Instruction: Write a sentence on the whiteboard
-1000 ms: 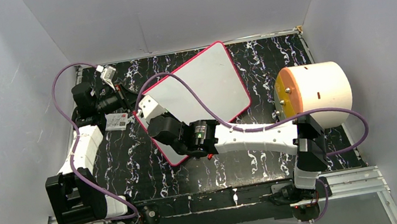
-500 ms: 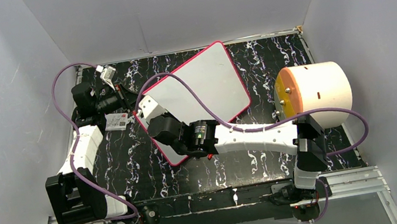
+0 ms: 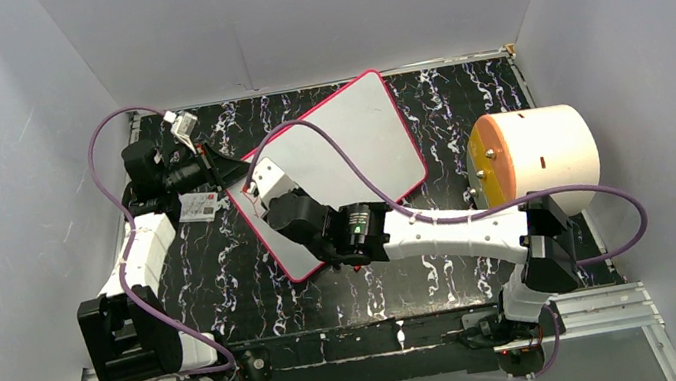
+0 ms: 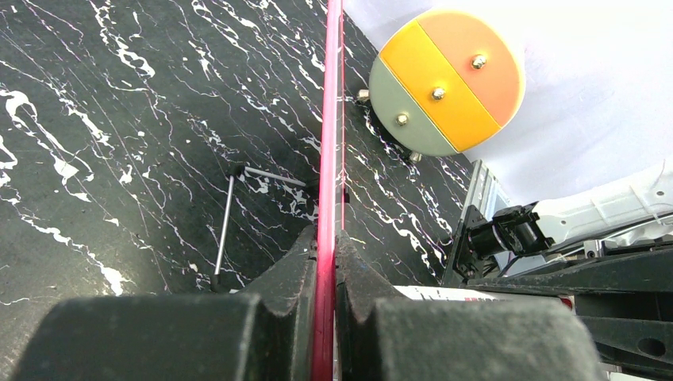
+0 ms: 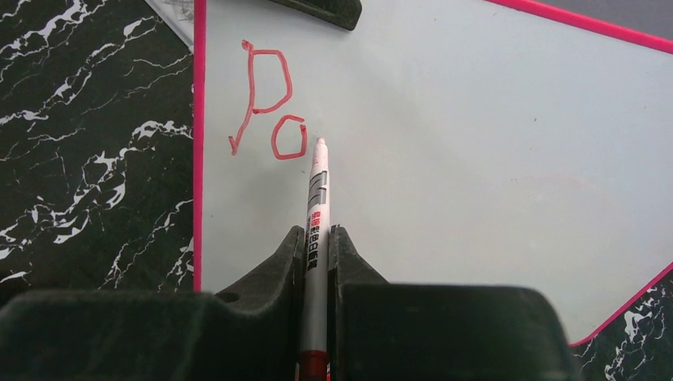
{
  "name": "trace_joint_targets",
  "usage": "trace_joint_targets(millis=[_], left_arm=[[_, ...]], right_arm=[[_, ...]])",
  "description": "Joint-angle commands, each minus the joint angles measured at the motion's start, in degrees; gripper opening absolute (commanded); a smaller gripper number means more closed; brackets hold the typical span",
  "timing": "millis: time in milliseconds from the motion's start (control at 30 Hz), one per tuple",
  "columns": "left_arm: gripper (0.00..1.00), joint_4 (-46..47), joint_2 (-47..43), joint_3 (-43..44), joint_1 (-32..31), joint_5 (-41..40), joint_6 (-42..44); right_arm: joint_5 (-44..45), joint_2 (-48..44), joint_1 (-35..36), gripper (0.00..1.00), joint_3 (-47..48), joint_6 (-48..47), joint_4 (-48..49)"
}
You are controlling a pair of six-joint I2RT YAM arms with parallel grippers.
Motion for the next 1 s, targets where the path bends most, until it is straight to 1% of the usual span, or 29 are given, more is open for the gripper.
trace_joint_targets(millis=[0,200,967], left_arm=[[0.00,-2.2,0.9,-1.2,0.4,-6.1,4.0],[0.00,-2.2,1.0,-1.1,0.4,-5.9,4.0],[0.00,-2.2,1.0,-1.1,0.5,-5.7,4.1]], right_arm=[[1.6,-2.5,-0.3,0.00,-0.5,-0.5,4.1],[3.1,-2.0,-0.3,0.00,-0.6,-0.4,4.6],[3.3,-0.9,-0.8,0.00,-0.7,-1.4,7.1]])
